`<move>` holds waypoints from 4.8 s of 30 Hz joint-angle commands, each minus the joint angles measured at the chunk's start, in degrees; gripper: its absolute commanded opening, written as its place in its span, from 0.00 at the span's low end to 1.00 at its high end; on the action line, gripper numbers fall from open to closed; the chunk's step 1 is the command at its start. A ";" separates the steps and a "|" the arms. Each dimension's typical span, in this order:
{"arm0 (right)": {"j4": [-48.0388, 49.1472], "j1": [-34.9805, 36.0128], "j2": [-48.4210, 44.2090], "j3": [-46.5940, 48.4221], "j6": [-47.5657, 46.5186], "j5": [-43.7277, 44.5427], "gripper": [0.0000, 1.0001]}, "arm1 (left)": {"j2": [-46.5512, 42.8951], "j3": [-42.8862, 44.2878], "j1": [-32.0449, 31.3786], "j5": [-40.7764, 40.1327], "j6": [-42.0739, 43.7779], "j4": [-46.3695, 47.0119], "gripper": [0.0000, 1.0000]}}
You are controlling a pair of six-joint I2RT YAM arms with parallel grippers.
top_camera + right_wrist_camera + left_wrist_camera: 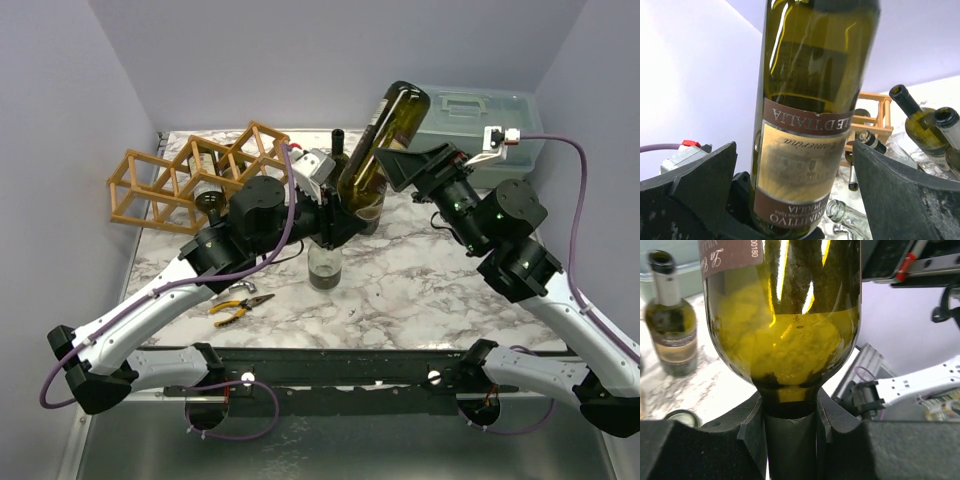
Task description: Put the wine bottle on the wine rack
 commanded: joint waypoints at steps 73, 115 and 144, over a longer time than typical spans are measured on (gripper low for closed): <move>-8.85 0.35 5.46 4.29 -22.70 -17.16 1.00 | -12.17 -25.49 61.56 3.24 -12.48 -31.62 0.00; -5.88 0.44 2.91 1.56 -22.54 -18.74 1.00 | -14.30 -27.03 65.16 6.55 2.23 -20.21 0.00; -5.70 0.43 4.09 1.13 -22.95 -17.70 1.00 | 1.58 -35.90 63.49 -1.50 10.19 10.63 0.00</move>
